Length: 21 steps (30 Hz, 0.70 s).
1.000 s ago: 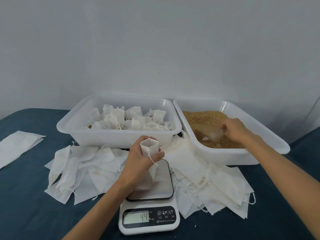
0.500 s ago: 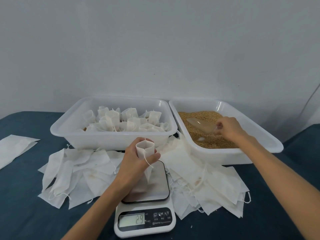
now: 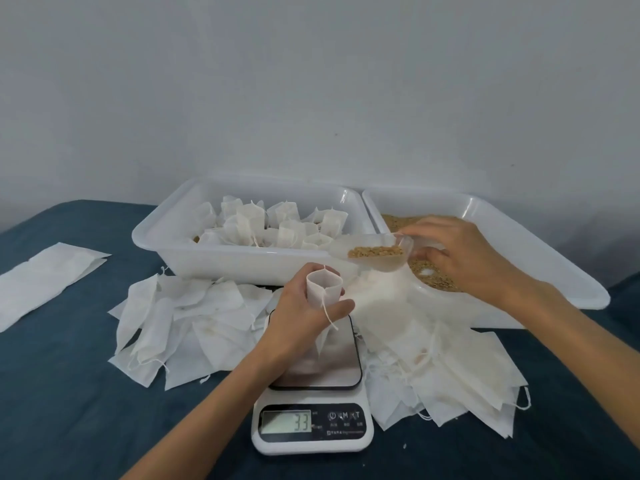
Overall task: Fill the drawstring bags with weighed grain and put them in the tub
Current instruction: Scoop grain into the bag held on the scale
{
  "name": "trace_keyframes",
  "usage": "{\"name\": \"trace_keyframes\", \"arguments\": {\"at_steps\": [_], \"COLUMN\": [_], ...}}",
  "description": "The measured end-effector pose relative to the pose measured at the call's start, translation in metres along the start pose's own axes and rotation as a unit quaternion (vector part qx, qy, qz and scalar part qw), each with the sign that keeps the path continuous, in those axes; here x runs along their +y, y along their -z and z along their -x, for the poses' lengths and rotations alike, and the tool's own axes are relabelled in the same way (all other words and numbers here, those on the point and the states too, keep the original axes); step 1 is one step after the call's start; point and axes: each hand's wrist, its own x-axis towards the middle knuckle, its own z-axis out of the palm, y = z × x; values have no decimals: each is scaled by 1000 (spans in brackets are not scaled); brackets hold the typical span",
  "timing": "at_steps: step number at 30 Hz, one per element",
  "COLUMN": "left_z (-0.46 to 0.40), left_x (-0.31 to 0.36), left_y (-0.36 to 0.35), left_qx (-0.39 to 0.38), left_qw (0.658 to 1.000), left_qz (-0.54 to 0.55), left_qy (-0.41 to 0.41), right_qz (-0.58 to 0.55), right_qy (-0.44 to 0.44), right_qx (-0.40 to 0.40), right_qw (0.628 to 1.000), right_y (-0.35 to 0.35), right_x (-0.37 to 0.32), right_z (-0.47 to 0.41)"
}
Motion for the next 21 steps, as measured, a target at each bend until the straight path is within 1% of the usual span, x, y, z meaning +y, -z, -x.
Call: {"name": "trace_keyframes", "arguments": {"at_steps": [3,8,12,15,21], "left_z": [0,0,2,3,2], "left_x": [-1,0,3,5,2], "left_y": [2,2,0,-1,0], "left_qx": [1,4,0,-2,7], "left_qw": [1000,999,999,999,997], "left_qz": [-3,-38,-39,-48,-76], "left_qy": [1,12,20,19,22], "right_qz": [38,115,166,181,178], "right_qy": [31,85,84,98,111], "right_qx": [-4,2,4,9,9], "right_qw": [999,990,983,979,978], "right_y": [11,24,27,25,23], "right_x": [-17,-30,-32,-32,-32], "right_z": [0,-4,-5,-6,-9]}}
